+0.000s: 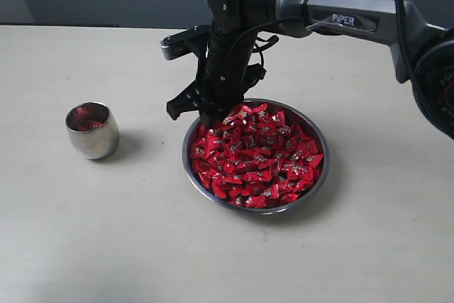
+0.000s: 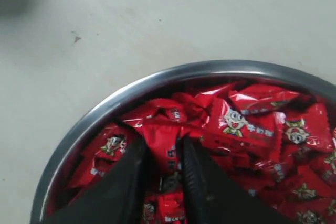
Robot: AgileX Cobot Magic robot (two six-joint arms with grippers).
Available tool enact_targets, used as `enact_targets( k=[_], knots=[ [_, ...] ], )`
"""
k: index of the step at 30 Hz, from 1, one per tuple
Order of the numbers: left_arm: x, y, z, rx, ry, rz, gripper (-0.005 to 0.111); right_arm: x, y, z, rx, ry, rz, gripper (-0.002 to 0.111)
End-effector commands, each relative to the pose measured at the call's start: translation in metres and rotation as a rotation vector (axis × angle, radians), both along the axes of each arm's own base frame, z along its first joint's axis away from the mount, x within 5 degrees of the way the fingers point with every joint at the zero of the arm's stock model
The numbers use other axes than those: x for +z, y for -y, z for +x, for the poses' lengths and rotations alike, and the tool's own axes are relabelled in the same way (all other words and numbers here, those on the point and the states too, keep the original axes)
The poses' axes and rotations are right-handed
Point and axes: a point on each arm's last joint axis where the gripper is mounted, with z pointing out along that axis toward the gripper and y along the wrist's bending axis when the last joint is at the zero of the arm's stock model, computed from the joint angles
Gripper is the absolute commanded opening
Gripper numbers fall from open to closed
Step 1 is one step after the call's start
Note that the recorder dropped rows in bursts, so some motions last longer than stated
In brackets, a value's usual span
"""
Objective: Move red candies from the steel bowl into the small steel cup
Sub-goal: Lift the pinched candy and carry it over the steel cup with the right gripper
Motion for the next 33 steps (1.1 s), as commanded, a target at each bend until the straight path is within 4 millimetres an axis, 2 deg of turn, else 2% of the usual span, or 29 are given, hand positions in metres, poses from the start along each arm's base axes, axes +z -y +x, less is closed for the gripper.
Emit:
enact_targets(
  k=[1,17,20,28,33],
  knots=[
    [-0.001,0.0,0.0,-0.007,0.003,-0.002,0.0,0.008,0.001,0.001,-0.004,0.028,0.004,-0.001],
    [-0.001,0.0,0.0,-0.007,0.003,-0.002,0.0,0.017,-0.02,0.01,-0.073,0.106,0.26,-0.001],
    [-0.001,0.0,0.0,-0.007,0.003,-0.002,0.0,0.027,-0.025,0.012,-0.047,0.12,0.303,-0.001],
    [-0.001,0.0,0.0,-0.007,0.003,-0.002,0.0,0.077,-0.047,0.012,0.076,0.108,0.498,-0.001],
    [-0.001,0.0,0.0,-0.007,0.003,-0.002,0.0,0.084,-0.065,0.012,0.166,0.084,0.537,-0.001]
  ],
)
